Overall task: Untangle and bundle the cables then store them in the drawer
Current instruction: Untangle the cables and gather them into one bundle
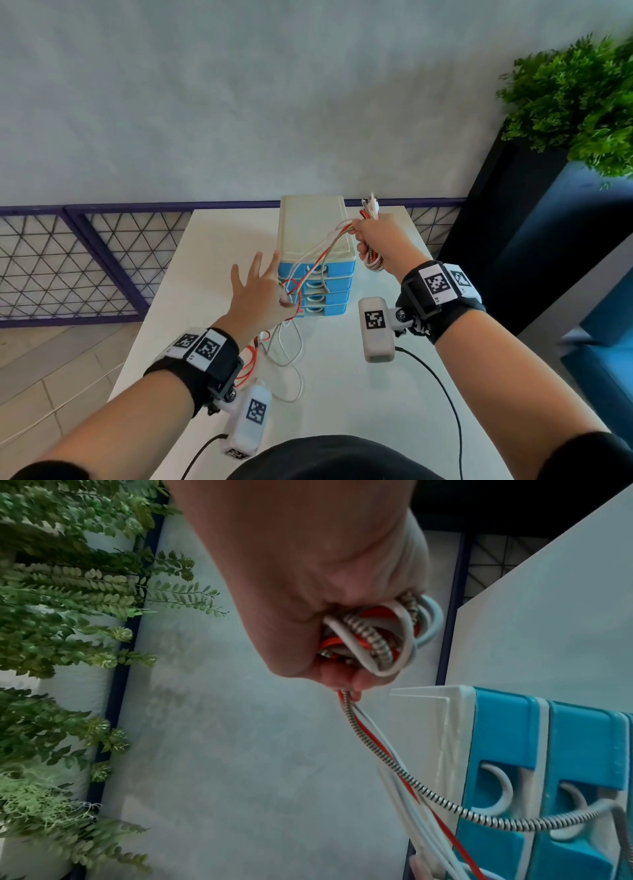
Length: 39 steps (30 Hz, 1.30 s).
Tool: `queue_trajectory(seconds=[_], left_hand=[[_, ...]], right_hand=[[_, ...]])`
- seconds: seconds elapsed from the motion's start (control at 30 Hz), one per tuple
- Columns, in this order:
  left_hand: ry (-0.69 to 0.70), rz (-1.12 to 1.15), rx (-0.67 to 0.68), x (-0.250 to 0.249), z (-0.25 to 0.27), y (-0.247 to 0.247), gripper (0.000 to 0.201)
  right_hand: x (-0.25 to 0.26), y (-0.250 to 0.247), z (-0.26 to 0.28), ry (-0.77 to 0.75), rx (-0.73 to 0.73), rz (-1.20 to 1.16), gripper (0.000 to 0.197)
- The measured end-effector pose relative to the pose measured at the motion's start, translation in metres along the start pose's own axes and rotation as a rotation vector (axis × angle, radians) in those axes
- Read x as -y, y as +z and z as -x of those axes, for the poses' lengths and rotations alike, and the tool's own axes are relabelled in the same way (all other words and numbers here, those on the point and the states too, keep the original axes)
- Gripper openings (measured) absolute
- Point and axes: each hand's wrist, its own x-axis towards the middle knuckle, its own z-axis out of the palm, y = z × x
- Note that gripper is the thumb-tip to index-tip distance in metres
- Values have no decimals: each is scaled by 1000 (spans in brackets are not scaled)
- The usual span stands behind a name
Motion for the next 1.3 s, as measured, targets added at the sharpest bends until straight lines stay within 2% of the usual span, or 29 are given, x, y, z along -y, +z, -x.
queue_trajectory(seconds=[0.1,0.17,0.2,0.3,0.37,0.43,0.5,0.57,0.73,0.8,0.87,0.93,1.03,1.1,1.17,1.23,1.3], left_hand=[[-25,-114,-119,-1,5,2,9],[-44,-118,-230,2,7,6,10],[-38,-123,-238,4,9,7,12],[-37,-48,-117,10,10,8,20],[-152,145,33,10,8,6,21],[-319,256,162,19,3,14,37],[-464,260,210,34,2,24,56],[-516,276,216,48,4,33,54],[-413,196,244,55,6,35,50],[-349,272,180,60,4,35,32],[-289,418,61,63,0,32,8],[-274,548,-81,61,-6,23,13],[-255,668,-400,57,-17,0,15],[-192,763,-578,47,-22,-17,15],[-89,856,-673,28,-22,-34,14],[24,926,-581,5,-17,-49,16],[127,996,-342,-12,-13,-56,33]], right_hand=[[3,0,1,-15,-16,31,13],[4,-2,0,-23,-17,36,14],[4,-2,0,-23,-14,34,14],[3,2,1,-25,2,42,16],[3,3,3,-30,7,56,16],[5,1,4,-28,0,46,15],[10,-5,4,-32,-16,-5,14],[15,-10,5,-51,-6,-16,14],[18,-4,8,-106,72,33,20],[18,-2,8,-105,143,40,20],[18,-4,7,-112,229,66,20],[16,-5,7,-108,319,93,18],[14,-4,7,-119,399,177,18],[12,-3,6,-110,423,204,19],[10,-1,5,-74,447,154,18],[10,0,6,-48,484,106,18],[9,0,6,-58,528,102,17]])
